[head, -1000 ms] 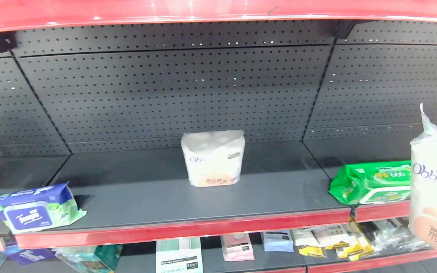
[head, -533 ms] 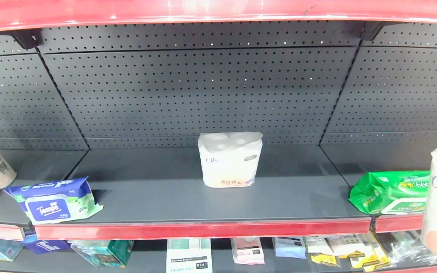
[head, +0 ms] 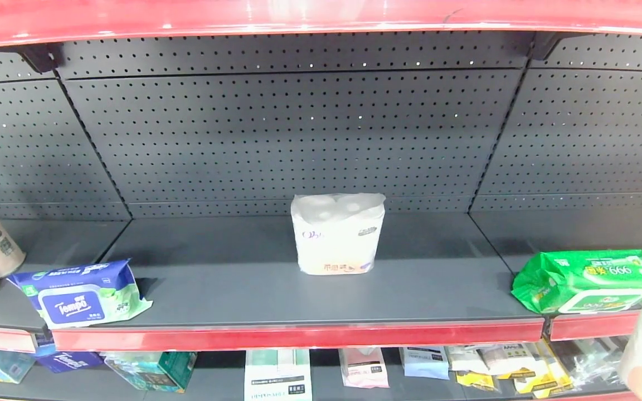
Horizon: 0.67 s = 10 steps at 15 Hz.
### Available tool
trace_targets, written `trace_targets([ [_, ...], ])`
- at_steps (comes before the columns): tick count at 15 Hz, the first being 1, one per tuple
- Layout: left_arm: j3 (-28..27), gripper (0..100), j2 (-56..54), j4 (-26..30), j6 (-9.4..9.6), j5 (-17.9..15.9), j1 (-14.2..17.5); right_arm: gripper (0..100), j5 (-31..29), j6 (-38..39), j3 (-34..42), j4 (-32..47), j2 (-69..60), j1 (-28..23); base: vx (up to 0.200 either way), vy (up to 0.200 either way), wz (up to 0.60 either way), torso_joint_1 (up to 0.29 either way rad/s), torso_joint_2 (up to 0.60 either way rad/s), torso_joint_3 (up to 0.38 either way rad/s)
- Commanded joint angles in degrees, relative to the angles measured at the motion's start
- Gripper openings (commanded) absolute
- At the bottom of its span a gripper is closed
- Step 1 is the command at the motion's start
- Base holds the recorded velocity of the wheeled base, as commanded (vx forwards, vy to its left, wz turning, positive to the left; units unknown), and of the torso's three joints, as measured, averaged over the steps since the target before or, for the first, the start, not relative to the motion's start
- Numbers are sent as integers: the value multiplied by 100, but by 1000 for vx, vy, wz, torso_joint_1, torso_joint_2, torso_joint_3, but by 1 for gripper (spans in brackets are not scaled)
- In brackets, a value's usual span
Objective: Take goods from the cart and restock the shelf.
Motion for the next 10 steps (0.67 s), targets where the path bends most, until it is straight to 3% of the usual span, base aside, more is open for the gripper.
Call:
trace_targets([
  [1,-1135,100,3060,-286,124,-16,-86,0,-15,5,87,-6,-163,5,0,0,0,0,0,0],
  [3,-1117,100,3895,-461,406,-34,-95,0,-32,-13,78,-6,-190,-21,0,0,0,0,0,0],
  [4,-1108,100,4730,-1077,643,-500,-236,0,-41,-31,78,-6,-181,-21,0,0,0,0,0,0],
  [5,-1135,100,5073,-1384,661,-931,-253,0,-41,-22,70,-6,-163,-21,0,0,0,0,0,0],
  [6,-1222,100,5899,-1912,696,-1932,-157,0,-50,-22,87,-6,-181,-21,0,0,0,0,0,0],
  [7,-1301,100,6418,-2245,792,-2530,-166,0,-59,-31,96,3,-199,-30,0,0,0,0,0,0],
  [8,-1319,100,6673,-2404,889,-2767,-192,0,-59,-31,105,-6,-199,-39,0,0,0,0,0,0],
  [9,-1442,100,7341,-2843,1328,-3207,-297,0,-59,-83,70,-6,-181,-65,0,0,0,0,0,0],
  [10,-1592,100,7701,-3045,1504,-3347,-341,0,-59,-110,52,-6,-172,-65,0,0,0,0,0,0],
])
